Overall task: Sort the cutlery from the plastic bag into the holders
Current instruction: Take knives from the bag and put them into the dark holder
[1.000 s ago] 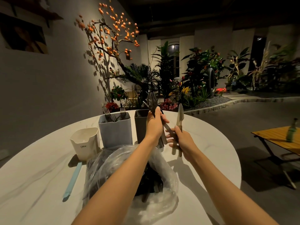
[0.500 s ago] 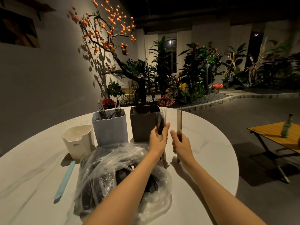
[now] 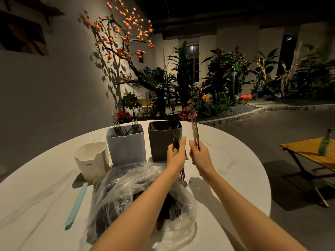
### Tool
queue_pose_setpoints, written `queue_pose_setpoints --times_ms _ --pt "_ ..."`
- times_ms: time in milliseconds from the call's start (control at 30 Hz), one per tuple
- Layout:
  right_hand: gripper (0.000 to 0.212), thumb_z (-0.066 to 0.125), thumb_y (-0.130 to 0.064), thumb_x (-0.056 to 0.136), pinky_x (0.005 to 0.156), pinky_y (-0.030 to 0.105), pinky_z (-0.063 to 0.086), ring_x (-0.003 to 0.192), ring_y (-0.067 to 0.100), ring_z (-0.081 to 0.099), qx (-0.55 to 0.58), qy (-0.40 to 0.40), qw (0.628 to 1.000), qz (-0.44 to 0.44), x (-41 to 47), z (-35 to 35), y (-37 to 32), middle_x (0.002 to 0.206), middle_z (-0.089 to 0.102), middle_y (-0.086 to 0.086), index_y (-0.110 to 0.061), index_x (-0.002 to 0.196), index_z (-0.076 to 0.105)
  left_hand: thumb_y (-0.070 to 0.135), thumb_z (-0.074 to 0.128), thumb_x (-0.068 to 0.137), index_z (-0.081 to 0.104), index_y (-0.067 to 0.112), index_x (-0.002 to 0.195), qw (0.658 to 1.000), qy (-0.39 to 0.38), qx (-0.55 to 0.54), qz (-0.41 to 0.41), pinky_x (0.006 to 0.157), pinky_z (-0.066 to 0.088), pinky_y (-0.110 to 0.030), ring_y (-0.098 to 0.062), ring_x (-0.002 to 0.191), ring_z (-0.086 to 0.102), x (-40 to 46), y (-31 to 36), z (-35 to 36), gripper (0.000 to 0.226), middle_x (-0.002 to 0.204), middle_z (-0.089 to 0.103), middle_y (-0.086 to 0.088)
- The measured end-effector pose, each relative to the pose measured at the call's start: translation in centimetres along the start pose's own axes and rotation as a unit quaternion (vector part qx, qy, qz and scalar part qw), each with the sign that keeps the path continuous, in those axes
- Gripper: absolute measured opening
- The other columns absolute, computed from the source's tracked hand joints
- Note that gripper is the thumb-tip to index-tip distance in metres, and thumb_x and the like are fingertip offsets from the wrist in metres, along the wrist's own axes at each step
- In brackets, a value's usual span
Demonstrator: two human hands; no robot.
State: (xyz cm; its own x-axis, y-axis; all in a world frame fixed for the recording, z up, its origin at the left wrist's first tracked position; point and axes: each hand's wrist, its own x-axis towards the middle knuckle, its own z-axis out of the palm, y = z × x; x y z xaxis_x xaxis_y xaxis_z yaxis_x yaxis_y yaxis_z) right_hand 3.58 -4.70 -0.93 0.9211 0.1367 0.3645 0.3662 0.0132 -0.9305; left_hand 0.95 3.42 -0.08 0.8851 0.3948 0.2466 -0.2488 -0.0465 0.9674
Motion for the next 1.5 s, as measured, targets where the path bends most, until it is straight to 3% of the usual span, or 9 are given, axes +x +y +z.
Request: queue_pose_setpoints --times_ms 300,467,600,667,900,1000,1200,1367,1500 --pt "0.049 0.03 -0.028 0.105 0.062 0.03 0.037 0.058 0.014 0.044 -0.059 -0.026 0.998 -0.027 2.7 3.1 -4.2 0.058 0.048 0.001 -0.013 0.061 0.047 0.042 0.042 0.101 0.043 0.017 0.067 0.998 0.062 0.011 -0.015 0.062 0.04 -0.023 -0.009 0.052 0.046 2.7 3.7 -3.0 0.042 0.052 0.044 0.005" --pt "0.044 0.027 -0.025 0.102 0.069 0.034 0.037 0.068 0.016 0.046 -0.101 0.001 0.994 -0.029 4.5 4.8 -5.8 0.066 0.05 0.0 -0.017 0.063 0.046 0.04 0.043 0.101 0.049 0.01 0.09 0.992 0.119 0.038 -0.01 0.071 0.04 -0.029 -0.015 0.07 0.049 4.5 4.4 -5.4 0.032 0.069 0.05 0.002" --pt "0.043 0.026 -0.028 0.102 0.067 0.036 0.04 0.07 0.019 0.048 -0.073 0.051 0.995 -0.034 5.5 5.6 -6.7 0.069 0.051 0.002 -0.013 0.068 0.047 0.043 0.042 0.1 0.05 0.01 0.105 0.986 0.147 0.081 -0.01 0.092 0.041 -0.038 -0.023 0.109 0.05 5.2 4.9 -6.7 0.035 0.107 0.058 -0.006" --pt "0.045 0.026 -0.032 0.102 0.067 0.042 0.047 0.068 0.022 0.052 -0.037 0.082 0.995 -0.046 6.0 5.9 -7.2 0.065 0.05 0.003 -0.014 0.066 0.046 0.043 0.042 0.1 0.051 0.008 0.11 0.984 0.152 0.092 -0.001 0.085 0.04 -0.034 -0.02 0.103 0.051 5.4 5.4 -7.2 0.038 0.115 0.056 -0.009" --pt "0.027 0.041 -0.023 0.101 0.058 0.025 0.056 0.057 0.012 0.063 -0.079 0.088 0.992 -0.055 8.0 6.5 -7.1 0.087 0.062 0.016 -0.008 0.081 0.051 0.045 0.044 0.099 0.05 0.015 0.08 0.979 0.157 0.129 0.013 0.072 0.046 -0.035 -0.025 0.08 0.058 6.8 6.1 -7.8 0.036 0.084 0.061 -0.008" --pt "0.028 0.047 -0.026 0.099 0.071 0.033 0.05 0.074 0.019 0.06 -0.187 0.069 0.978 -0.068 8.2 6.7 -6.3 0.083 0.061 0.01 -0.011 0.076 0.051 0.053 0.042 0.095 0.061 0.011 0.088 0.969 0.164 0.182 0.008 0.086 0.05 -0.042 -0.03 0.093 0.063 7.0 5.9 -8.4 0.046 0.095 0.068 -0.012" --pt "0.051 0.065 -0.055 0.082 0.079 0.036 0.048 0.107 0.023 0.053 -0.333 0.011 0.941 -0.061 8.7 7.3 -6.6 0.113 0.059 0.005 -0.015 0.113 0.056 0.059 0.039 0.09 0.067 0.011 0.081 0.96 0.171 0.222 -0.01 0.094 0.047 -0.047 -0.03 0.097 0.061 6.8 6.4 -9.2 0.056 0.089 0.069 -0.009" --pt "0.048 0.061 -0.051 0.086 0.096 0.04 0.036 0.121 0.027 0.041 -0.351 -0.011 0.933 -0.082 8.0 8.6 -7.0 0.124 0.053 0.008 -0.018 0.119 0.055 0.049 0.042 0.097 0.068 0.007 0.082 0.954 0.179 0.24 -0.005 0.081 0.037 -0.032 -0.021 0.093 0.058 6.8 7.1 -10.3 0.052 0.076 0.062 0.001" --pt "0.028 0.052 -0.037 0.095 0.093 0.041 0.041 0.112 0.025 0.048 -0.302 -0.008 0.946 -0.117 7.4 9.6 -7.6 0.113 0.062 0.008 -0.015 0.109 0.063 0.053 0.04 0.097 0.057 0.018 0.049 0.946 0.19 0.264 0.002 0.094 0.046 -0.044 -0.024 0.092 0.061 7.0 7.4 -11.5 0.061 0.083 0.068 -0.006"
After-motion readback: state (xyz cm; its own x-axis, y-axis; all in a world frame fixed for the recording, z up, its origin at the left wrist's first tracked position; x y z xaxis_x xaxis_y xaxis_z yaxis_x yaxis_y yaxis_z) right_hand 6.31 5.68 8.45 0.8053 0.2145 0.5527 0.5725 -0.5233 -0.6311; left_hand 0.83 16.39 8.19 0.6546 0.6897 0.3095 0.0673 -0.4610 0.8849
